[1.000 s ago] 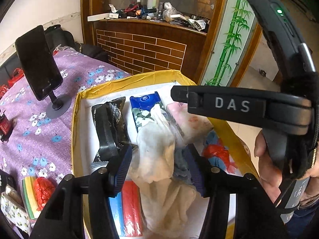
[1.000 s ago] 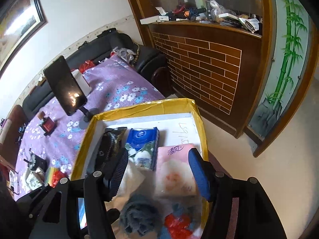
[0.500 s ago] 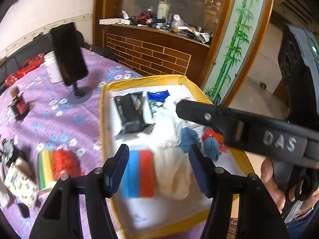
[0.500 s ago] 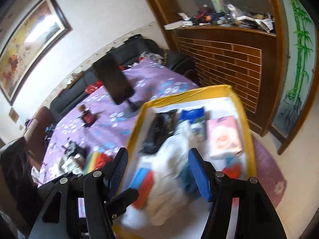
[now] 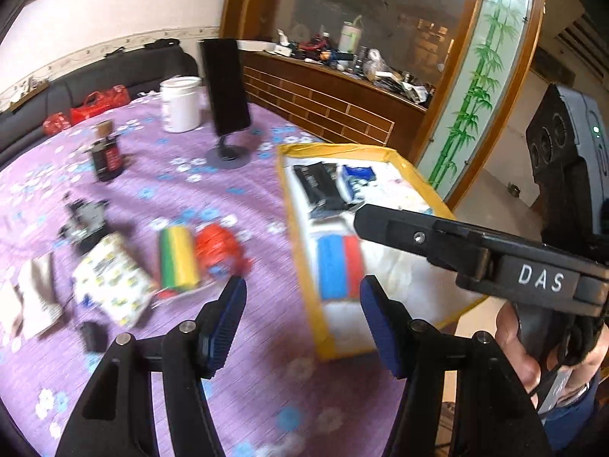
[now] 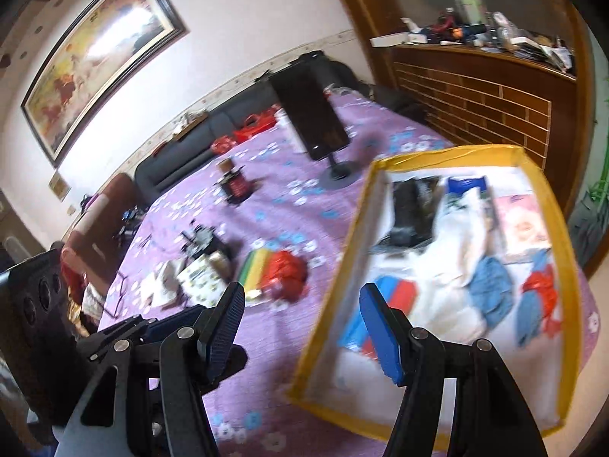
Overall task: Organize soft objects
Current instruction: 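Move both open grippers back to the table pile, then grasp the beige Face tissue pack with the left gripper while the right gripper grasps the red plastic bag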
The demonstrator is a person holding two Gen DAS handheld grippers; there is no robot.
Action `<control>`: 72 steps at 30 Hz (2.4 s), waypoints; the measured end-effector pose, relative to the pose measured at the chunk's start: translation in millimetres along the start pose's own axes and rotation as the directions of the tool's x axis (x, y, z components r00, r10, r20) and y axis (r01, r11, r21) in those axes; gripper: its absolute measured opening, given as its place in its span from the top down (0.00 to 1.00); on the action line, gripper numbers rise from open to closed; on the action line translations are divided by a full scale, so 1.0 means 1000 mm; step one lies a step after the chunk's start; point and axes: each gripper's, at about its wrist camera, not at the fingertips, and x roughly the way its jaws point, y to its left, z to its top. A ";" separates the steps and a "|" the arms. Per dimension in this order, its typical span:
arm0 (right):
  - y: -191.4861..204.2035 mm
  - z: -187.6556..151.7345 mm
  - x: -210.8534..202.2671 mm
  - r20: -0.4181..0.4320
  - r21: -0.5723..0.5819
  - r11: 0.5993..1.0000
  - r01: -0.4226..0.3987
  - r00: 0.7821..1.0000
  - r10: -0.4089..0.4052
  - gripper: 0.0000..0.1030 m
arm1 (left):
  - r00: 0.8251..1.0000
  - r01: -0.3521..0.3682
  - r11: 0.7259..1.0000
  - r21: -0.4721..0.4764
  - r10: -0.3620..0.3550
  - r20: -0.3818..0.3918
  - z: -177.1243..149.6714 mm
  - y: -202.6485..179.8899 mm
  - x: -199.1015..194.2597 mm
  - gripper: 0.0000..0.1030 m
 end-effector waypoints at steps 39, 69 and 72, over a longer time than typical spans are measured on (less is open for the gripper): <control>0.063 -0.052 0.068 -0.143 -0.057 0.994 -0.092 0.986 0.083 0.35 | 0.857 -0.513 0.645 -0.566 0.415 -0.305 -0.032 0.330 -0.012 0.47; 0.047 0.020 0.165 -0.217 -0.077 0.974 0.211 0.950 -0.223 0.65 | 0.953 -0.277 0.915 -0.294 0.300 0.034 -0.028 0.196 -0.054 0.58; 0.065 0.017 0.137 -0.123 -0.117 0.978 0.171 0.975 -0.185 0.64 | 0.957 -0.269 0.924 -0.273 0.287 0.029 -0.029 0.190 -0.049 0.58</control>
